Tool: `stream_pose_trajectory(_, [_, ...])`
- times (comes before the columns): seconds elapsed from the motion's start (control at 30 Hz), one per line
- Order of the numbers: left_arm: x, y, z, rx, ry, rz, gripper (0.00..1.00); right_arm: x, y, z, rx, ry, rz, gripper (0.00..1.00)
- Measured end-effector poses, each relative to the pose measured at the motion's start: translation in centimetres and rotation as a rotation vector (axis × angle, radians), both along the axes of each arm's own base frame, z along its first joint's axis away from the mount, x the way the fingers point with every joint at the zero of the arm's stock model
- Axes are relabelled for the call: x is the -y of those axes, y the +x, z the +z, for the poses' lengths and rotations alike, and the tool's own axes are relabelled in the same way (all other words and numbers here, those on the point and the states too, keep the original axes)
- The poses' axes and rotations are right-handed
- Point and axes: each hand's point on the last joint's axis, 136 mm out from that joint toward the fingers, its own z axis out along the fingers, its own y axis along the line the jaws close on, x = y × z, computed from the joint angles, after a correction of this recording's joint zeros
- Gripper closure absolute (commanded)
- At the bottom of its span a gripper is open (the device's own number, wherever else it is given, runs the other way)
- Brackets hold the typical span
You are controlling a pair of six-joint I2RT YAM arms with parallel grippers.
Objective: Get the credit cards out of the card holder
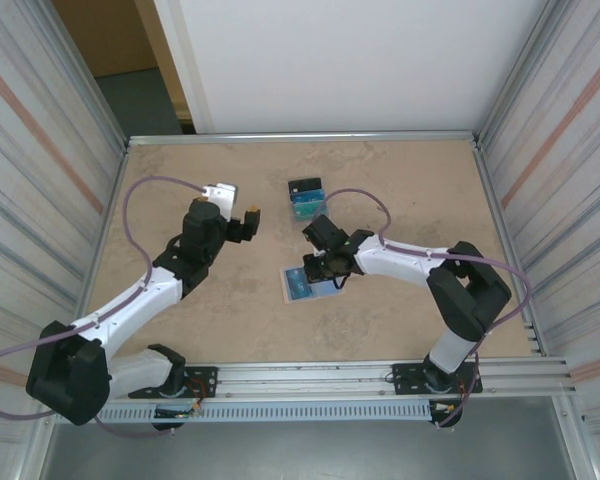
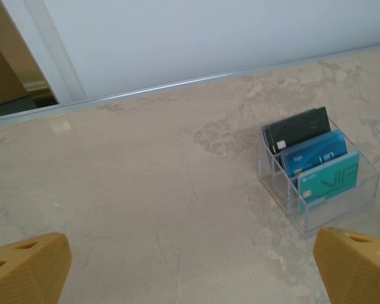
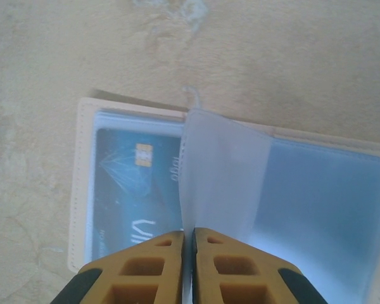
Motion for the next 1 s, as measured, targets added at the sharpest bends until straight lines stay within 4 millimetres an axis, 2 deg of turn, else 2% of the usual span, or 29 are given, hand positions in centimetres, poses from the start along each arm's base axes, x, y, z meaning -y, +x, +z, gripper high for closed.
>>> stream_pose_trajectory(0.17, [1.3,-0.6,-1.1,-0.031,0.058,-0.029,0.01,1.3,0.0,0.5,0.001,0.016,-0.033,0.85])
stream_pose_trajectory(0.4, [2.9,-2.0,-3.8,-0.108,0.125,-0.063,0.01,3.1,0.1,0.7,0.004,0.018,-0.077,0.83])
stream_pose_trajectory(0.7, [5.6,-4.4,-8.4,-0.247,0.185,-0.134,0.01,7.2,0.4,-1.3,-0.038,-0.024,-0.200,0.81])
stream_pose_trajectory(0.83, [6.6,-5.4,-10.1,-0.295,0.211,-0.164,0.01,8.5,0.5,-1.5,-0.048,-0.024,-0.247,0.81])
stream_pose_trajectory(1.0, [7.5,-6.1,-11.7,-0.335,0.227,-0.190,0.01,8.6,0.8,-0.4,-0.023,0.011,-0.259,0.80])
